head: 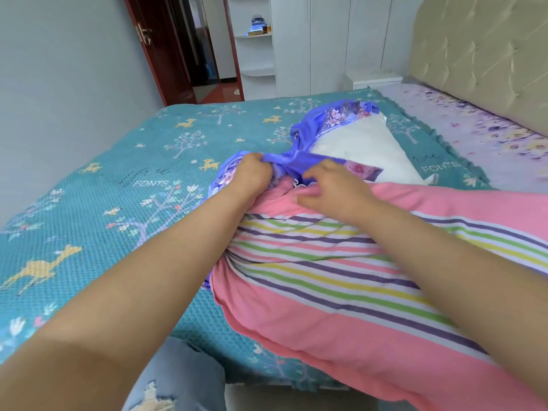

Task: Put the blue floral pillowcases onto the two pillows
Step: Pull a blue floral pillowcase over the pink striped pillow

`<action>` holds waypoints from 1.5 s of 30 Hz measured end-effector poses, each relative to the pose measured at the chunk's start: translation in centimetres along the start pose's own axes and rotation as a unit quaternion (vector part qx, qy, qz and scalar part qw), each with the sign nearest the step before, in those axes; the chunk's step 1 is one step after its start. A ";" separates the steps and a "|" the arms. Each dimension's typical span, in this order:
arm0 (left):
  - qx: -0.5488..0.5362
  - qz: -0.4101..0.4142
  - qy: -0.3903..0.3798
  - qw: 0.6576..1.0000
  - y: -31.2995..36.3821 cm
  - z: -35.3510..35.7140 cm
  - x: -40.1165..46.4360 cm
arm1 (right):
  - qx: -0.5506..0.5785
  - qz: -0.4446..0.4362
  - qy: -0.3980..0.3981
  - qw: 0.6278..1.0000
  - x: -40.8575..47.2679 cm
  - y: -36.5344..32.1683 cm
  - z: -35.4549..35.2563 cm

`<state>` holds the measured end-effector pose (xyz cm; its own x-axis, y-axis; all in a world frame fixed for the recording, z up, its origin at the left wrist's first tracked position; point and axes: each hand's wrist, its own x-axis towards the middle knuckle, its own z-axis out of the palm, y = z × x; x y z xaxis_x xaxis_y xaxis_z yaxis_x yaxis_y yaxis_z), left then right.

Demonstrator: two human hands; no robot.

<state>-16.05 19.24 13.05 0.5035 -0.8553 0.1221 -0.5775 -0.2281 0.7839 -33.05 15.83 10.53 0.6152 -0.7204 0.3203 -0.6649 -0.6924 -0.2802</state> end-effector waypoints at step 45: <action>0.283 0.219 0.072 0.931 -1.4 3.2 -5.1 | 0.311 -0.014 0.166 0.936 1.1 2.7 3.1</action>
<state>-19.84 22.40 9.38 0.1967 -0.8624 0.4665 -0.9733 -0.1144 0.1988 -32.86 13.03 7.29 0.3954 -0.7202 0.5700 -0.2124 -0.6754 -0.7062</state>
